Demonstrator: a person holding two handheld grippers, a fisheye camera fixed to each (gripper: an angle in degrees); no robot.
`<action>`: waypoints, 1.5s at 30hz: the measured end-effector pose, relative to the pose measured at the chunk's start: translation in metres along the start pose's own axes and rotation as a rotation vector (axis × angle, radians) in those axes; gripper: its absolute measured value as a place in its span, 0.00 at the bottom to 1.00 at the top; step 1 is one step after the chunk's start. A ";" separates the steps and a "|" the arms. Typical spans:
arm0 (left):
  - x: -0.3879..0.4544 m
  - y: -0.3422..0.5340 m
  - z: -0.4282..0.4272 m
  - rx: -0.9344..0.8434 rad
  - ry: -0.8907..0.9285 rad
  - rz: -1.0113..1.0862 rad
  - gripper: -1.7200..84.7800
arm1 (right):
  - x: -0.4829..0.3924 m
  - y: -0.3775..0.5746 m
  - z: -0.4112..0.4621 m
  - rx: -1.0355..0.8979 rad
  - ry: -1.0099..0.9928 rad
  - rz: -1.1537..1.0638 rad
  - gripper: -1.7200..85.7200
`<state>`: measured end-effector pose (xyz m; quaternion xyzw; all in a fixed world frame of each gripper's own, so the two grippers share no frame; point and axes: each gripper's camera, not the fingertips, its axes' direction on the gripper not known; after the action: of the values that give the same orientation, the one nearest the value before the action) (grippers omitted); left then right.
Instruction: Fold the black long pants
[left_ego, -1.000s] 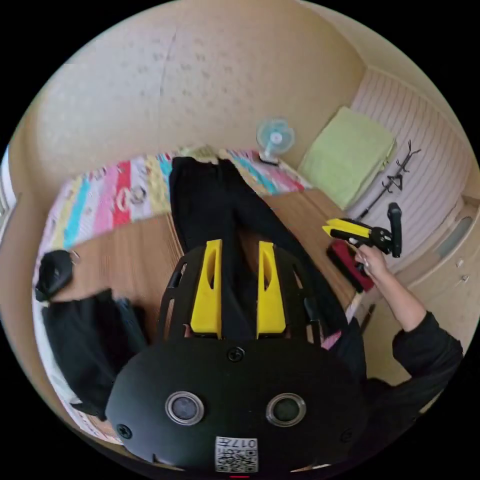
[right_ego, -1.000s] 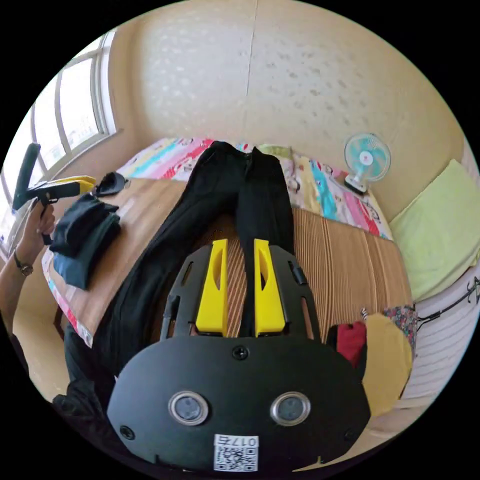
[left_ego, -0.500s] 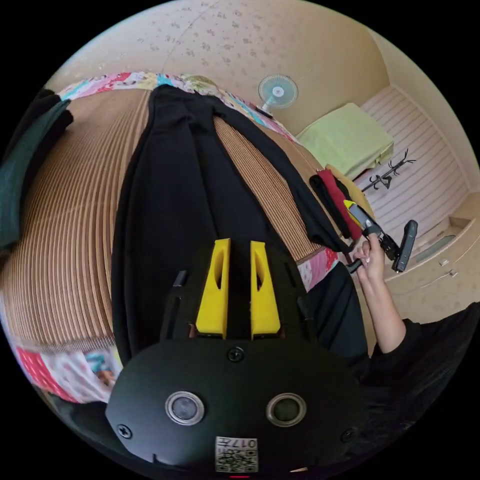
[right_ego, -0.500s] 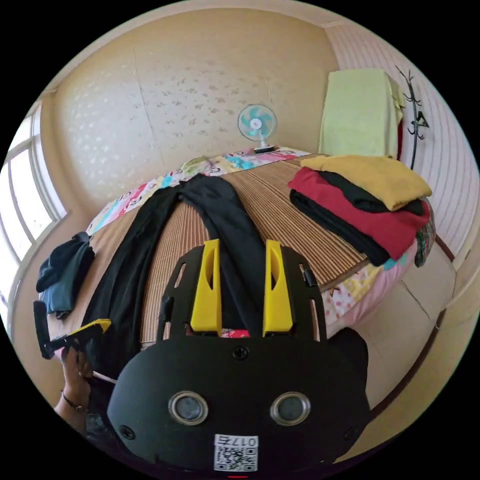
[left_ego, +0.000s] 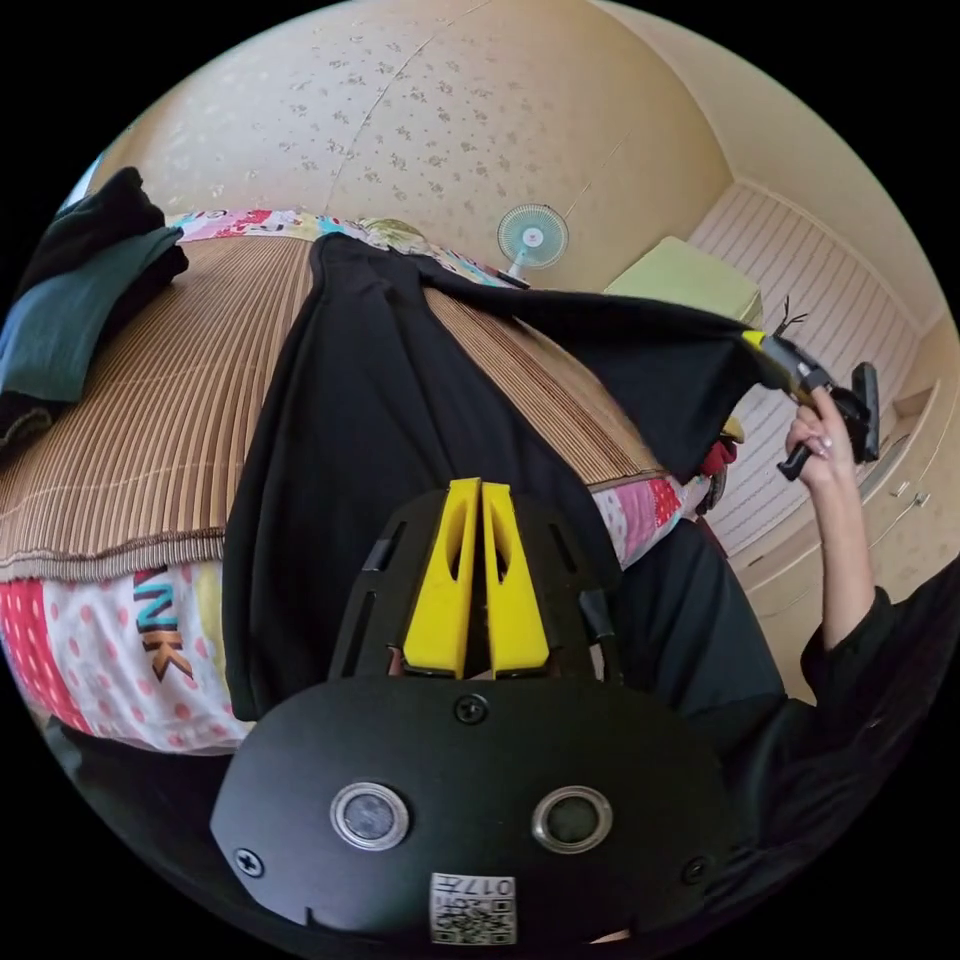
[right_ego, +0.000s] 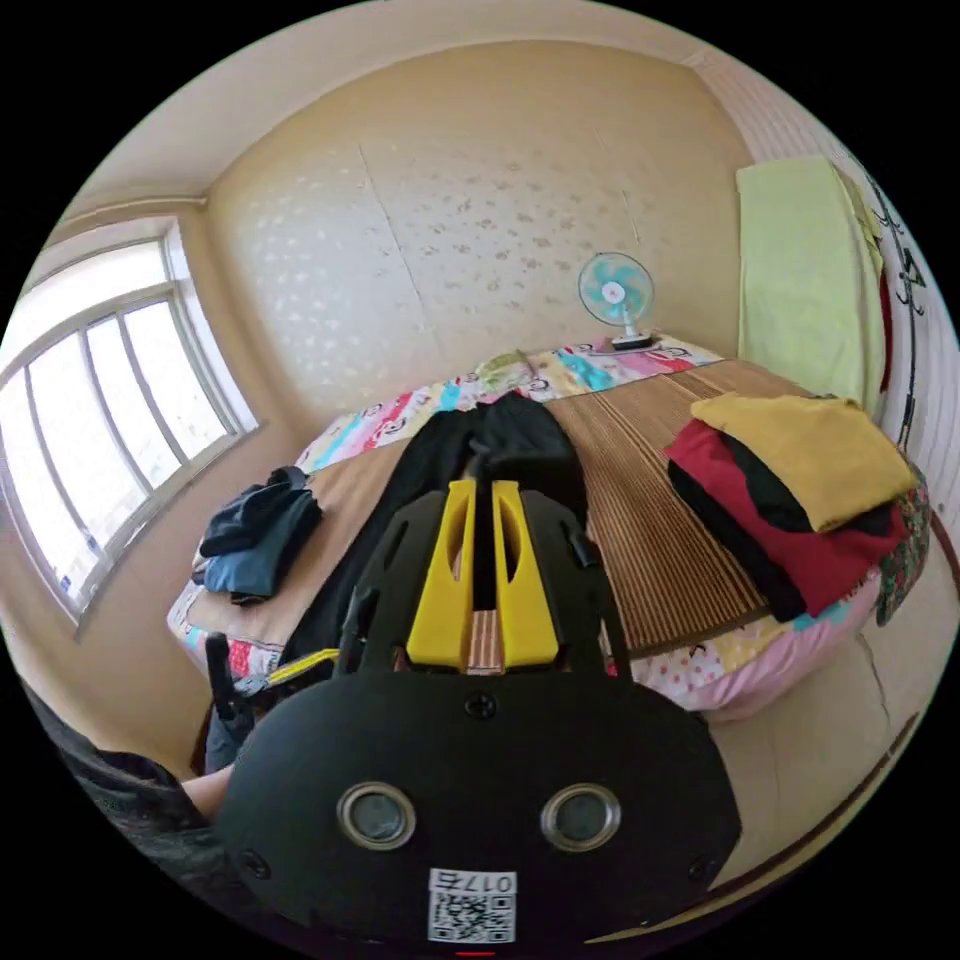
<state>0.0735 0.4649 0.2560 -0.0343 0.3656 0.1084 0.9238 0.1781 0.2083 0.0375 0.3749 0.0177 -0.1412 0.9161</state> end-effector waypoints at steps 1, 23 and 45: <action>0.000 0.000 -0.001 -0.004 -0.009 0.003 0.01 | -0.005 0.003 0.005 -0.031 -0.017 -0.006 0.05; -0.129 0.008 -0.119 -0.028 -0.260 -0.262 0.11 | 0.104 0.110 -0.017 -0.219 0.190 0.146 0.11; -0.084 0.020 -0.237 -0.055 0.150 -0.037 0.17 | 0.202 0.113 -0.061 -0.227 -0.079 0.249 0.06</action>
<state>-0.1487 0.4359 0.1408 -0.0743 0.4299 0.0982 0.8944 0.4069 0.2773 0.0427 0.2623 -0.0490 -0.0383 0.9630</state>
